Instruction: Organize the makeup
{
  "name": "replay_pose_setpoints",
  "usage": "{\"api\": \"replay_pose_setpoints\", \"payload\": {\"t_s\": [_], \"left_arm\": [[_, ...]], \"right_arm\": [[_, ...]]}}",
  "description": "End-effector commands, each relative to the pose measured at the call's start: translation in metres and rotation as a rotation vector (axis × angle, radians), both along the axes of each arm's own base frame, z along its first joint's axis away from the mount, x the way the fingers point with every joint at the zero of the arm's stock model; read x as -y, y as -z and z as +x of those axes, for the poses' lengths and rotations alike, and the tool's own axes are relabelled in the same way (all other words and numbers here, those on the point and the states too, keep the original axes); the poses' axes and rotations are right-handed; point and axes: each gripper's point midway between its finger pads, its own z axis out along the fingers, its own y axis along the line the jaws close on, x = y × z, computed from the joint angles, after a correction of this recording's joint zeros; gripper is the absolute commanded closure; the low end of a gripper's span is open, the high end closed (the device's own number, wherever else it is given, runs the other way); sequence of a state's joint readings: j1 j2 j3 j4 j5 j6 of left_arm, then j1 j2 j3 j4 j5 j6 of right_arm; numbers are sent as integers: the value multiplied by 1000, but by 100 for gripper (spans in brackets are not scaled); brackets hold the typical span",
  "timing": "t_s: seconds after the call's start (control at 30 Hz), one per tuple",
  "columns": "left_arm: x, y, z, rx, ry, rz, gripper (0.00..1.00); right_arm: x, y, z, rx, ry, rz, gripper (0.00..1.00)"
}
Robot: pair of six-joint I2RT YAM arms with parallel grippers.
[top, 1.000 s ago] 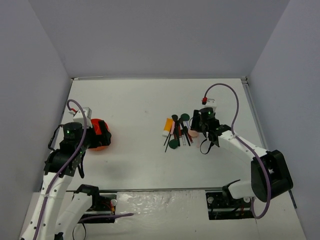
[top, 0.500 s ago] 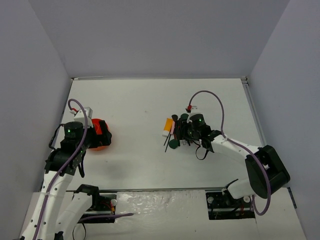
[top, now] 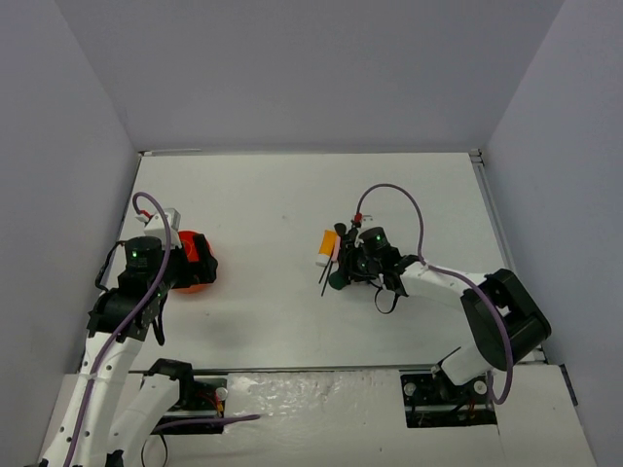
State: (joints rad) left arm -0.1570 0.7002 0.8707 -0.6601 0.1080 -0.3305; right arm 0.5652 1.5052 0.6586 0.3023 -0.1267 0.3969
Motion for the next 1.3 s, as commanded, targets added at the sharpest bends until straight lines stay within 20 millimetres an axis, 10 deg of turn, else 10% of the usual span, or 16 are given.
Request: {"api": "replay_pose_setpoints", "payload": {"t_s": [0.0, 1.0, 1.27], "left_arm": [[3, -17, 9, 65, 3, -20, 3], [2, -15, 11, 52, -1, -23, 3], [2, -14, 11, 49, -1, -24, 3]], "right_arm": [[-14, -17, 11, 39, -16, 42, 66], [-19, -14, 6, 26, -54, 37, 77], [-21, -18, 6, 29, -60, 44, 93]]}}
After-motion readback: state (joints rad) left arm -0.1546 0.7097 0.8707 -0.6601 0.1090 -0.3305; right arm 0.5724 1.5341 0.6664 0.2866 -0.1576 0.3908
